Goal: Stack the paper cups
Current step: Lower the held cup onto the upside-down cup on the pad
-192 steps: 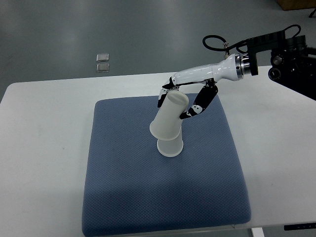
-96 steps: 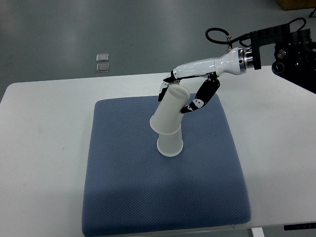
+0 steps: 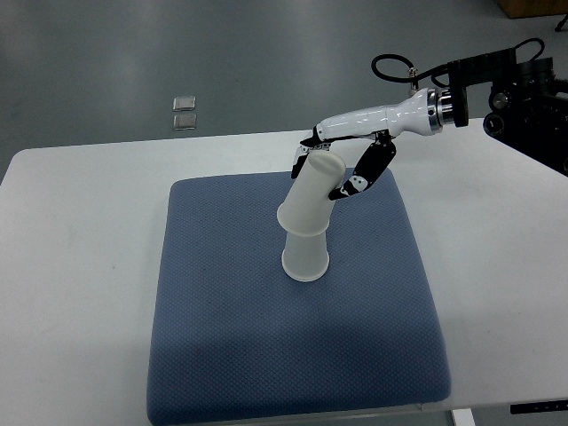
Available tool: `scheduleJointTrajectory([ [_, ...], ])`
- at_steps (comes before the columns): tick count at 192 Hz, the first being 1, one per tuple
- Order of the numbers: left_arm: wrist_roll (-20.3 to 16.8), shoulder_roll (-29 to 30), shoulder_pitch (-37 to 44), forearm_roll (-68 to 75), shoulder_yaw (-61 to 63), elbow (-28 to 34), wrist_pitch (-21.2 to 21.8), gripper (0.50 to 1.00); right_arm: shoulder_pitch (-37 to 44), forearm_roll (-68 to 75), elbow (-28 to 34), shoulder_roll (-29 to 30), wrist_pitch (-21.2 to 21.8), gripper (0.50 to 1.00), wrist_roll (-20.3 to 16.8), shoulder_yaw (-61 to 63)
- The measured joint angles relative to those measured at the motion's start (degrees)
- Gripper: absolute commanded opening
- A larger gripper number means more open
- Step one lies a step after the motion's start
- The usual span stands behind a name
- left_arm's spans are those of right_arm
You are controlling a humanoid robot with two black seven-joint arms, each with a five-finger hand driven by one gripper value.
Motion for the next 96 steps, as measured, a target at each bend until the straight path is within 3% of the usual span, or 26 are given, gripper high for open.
scheduleJointTrajectory([
  [71, 0.02, 0.0, 0.0, 0.0, 0.0, 0.0, 0.0, 1.0, -0.78, -0.73, 0.37, 0.05, 0.38, 0.646, 0.0, -0.27],
  [77, 0.02, 0.0, 0.0, 0.0, 0.0, 0.0, 0.0, 1.0, -0.85, -0.76, 0.4, 0.05, 0.39, 0.674, 0.0, -0.29],
  [96, 0.02, 0.0, 0.01, 0.0, 0.0, 0.0, 0.0, 1.0, -1.21, -0.85, 0.42, 0.36, 0.36, 0.874, 0.0, -0.36],
])
